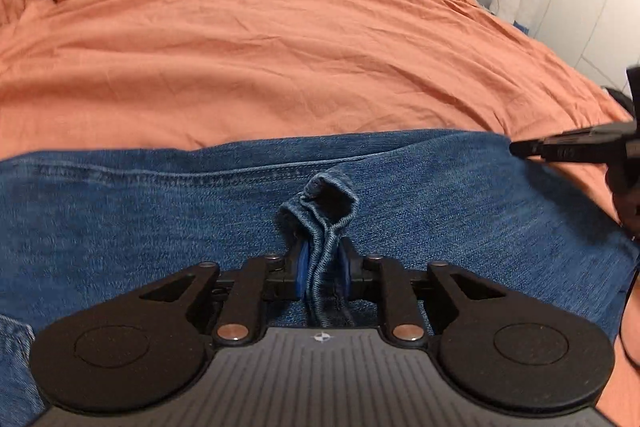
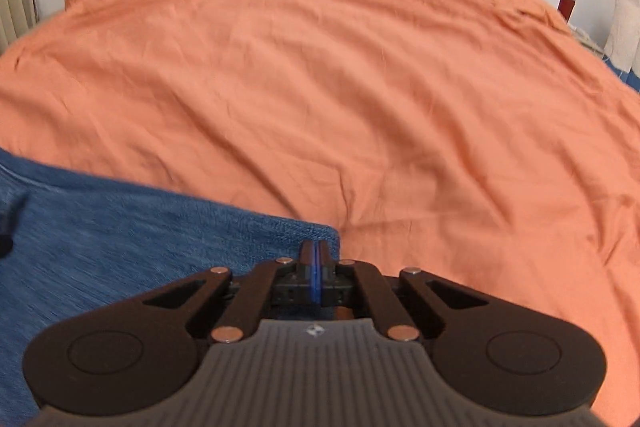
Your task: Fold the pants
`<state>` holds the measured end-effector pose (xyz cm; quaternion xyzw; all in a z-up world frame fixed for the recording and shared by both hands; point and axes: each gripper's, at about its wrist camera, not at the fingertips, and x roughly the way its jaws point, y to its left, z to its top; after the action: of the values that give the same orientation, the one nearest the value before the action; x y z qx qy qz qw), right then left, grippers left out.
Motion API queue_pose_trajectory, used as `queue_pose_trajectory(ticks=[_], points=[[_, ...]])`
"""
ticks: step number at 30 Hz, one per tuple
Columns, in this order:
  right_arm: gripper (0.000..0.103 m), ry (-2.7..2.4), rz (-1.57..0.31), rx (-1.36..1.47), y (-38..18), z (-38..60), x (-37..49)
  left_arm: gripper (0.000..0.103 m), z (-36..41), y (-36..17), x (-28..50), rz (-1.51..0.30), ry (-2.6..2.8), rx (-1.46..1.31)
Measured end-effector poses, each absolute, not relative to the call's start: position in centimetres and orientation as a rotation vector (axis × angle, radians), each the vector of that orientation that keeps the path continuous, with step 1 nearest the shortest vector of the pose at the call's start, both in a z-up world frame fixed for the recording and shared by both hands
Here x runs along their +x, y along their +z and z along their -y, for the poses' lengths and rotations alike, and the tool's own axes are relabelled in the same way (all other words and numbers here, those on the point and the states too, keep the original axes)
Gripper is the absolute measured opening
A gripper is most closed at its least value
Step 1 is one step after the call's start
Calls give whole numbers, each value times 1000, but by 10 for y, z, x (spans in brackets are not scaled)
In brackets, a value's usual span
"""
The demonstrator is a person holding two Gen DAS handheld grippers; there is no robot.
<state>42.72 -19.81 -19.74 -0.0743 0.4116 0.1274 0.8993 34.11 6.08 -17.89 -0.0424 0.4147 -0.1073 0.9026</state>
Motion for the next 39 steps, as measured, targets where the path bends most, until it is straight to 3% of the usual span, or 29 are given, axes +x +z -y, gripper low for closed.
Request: queue_pose_trajectory(ticks=[2, 4, 6, 14, 19, 20, 29, 39], points=[[0, 261, -855, -168, -196, 197, 427, 24, -60, -175, 340, -866, -213, -93], [0, 254, -862, -156, -187, 200, 425, 32, -58, -169, 337, -870, -194, -80], [0, 268, -843, -134, -174, 208, 412, 48, -55, -162, 328, -845, -164, -44], [0, 456, -825, -193, -141, 240, 308, 48, -47, -131, 265, -765, -172, 15], [0, 507, -863, -337, -156, 232, 265, 45, -27, -129, 252, -785, -155, 35], [0, 505, -880, -364, -163, 230, 262, 42, -22, -133, 253, -802, -128, 58], [0, 509, -951, -417, -193, 221, 268, 43, -17, -170, 270, -916, -85, 41], [0, 533, -925, -713, -156, 184, 262, 55, -52, -120, 239, -890, -46, 35]])
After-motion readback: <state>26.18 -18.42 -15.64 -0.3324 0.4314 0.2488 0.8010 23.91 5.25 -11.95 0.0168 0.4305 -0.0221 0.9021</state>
